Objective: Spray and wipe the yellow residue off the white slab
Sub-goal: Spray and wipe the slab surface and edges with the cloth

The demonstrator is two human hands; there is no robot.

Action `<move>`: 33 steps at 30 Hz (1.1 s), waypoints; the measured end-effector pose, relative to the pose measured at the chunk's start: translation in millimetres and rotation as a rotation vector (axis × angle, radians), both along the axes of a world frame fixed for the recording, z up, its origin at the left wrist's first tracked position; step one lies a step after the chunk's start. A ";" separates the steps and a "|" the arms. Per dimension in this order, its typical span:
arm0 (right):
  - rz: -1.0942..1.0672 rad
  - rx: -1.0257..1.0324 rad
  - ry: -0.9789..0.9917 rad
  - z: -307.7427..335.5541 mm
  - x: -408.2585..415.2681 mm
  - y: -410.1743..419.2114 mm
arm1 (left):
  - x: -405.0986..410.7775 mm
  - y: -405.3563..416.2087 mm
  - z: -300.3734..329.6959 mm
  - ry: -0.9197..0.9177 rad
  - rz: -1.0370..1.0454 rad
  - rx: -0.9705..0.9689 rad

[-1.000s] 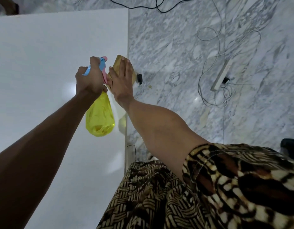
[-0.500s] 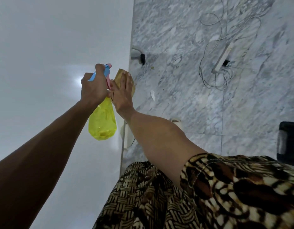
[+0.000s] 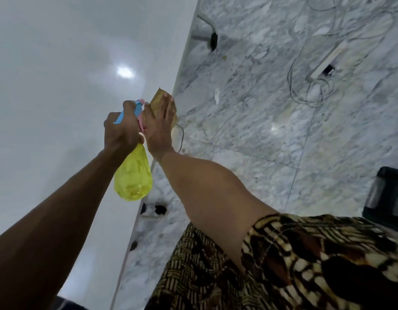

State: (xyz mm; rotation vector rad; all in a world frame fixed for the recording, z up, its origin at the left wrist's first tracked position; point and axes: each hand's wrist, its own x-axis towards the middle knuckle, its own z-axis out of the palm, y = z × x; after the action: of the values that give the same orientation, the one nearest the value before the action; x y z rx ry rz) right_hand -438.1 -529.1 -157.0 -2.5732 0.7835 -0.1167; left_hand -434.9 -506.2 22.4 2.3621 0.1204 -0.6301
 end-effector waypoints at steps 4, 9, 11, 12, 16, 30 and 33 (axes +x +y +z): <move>0.120 0.042 0.124 -10.5 -28.2 54.2 | -41.9 50.6 0.1 -0.004 0.021 0.021; 0.119 0.091 0.149 -5.8 -73.1 117.9 | -86.4 109.8 5.2 0.021 0.157 -0.032; 0.102 0.078 0.074 2.1 -97.3 144.7 | -103.3 140.7 3.5 0.002 0.118 -0.019; 0.081 0.081 0.023 7.6 -110.8 157.4 | -110.3 157.7 0.8 -0.005 0.105 -0.020; 0.008 -0.001 -0.104 25.4 -156.1 210.4 | -145.0 224.5 0.2 -0.019 0.033 -0.014; -0.034 0.095 -0.132 16.9 -255.9 380.5 | -258.5 421.5 -21.1 -0.004 0.061 -0.029; -0.006 0.144 -0.144 13.5 -277.6 411.0 | -276.4 447.5 -25.4 -0.023 0.083 -0.031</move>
State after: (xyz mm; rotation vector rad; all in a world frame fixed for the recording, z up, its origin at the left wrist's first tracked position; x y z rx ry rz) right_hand -715.8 -118.1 -143.6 -2.3970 0.7189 -0.2353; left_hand -711.3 -58.7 -3.0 2.3213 0.1962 -0.5612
